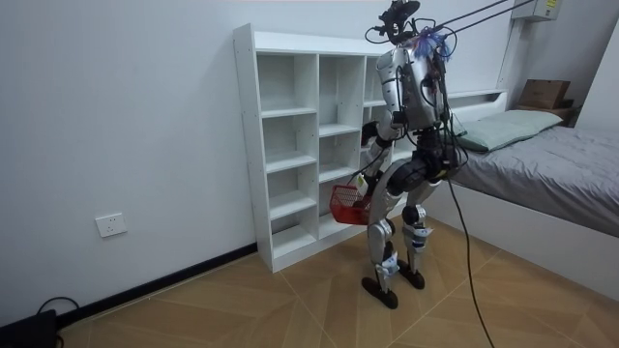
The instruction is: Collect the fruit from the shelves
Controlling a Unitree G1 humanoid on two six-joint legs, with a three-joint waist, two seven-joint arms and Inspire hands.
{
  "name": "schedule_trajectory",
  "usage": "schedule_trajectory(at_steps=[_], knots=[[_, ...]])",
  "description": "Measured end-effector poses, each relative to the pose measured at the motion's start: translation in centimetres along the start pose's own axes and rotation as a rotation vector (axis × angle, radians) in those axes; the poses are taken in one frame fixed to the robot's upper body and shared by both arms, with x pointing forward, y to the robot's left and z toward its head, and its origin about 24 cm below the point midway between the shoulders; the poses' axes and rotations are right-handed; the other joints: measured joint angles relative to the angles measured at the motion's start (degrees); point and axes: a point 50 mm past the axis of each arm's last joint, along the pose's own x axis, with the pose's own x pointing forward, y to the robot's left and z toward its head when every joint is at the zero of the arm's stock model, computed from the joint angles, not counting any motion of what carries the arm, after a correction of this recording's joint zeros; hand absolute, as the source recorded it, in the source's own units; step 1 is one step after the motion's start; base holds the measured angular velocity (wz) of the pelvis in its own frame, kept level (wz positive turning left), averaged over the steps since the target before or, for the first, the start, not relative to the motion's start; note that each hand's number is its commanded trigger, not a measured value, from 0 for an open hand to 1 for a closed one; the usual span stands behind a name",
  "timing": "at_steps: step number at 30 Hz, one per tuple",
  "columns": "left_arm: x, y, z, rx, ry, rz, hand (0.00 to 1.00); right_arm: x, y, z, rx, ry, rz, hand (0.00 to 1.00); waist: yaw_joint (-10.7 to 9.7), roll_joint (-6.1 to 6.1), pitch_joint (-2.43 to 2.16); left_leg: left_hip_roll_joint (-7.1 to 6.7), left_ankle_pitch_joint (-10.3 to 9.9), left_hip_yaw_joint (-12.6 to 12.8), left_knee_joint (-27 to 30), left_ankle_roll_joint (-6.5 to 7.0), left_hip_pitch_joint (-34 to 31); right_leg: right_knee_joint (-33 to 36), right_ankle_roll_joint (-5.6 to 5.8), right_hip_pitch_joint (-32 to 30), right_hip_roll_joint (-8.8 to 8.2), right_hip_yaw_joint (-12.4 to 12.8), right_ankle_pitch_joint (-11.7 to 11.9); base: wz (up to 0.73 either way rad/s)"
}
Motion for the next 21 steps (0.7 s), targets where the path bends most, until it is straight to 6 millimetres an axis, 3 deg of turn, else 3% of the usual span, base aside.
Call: schedule_trajectory(at_steps=[9, 21], knots=[[-0.05, -0.10, 0.01, 0.000, 0.000, -0.002, 1.00, 0.23, -0.54, -0.53, 0.020, 0.029, -0.016, 1.00, 0.0, 0.72, -0.06, -0.15, 0.1, -0.6, -0.3, -0.08, 0.1, -0.4, 0.00, 0.3, -0.04, -0.4, 0.0, 0.02], [-0.06, -0.12, -0.01, 0.000, 0.000, -0.003, 1.00, 0.16, -0.54, -0.89, 0.021, 0.037, -0.005, 1.00, -0.2, 0.82, -0.06, -0.29, 0.9, -0.6, -2.5, -0.17, 0.8, -2.1, 0.06, 0.8, 0.12, -0.5, 0.4, 0.00]])
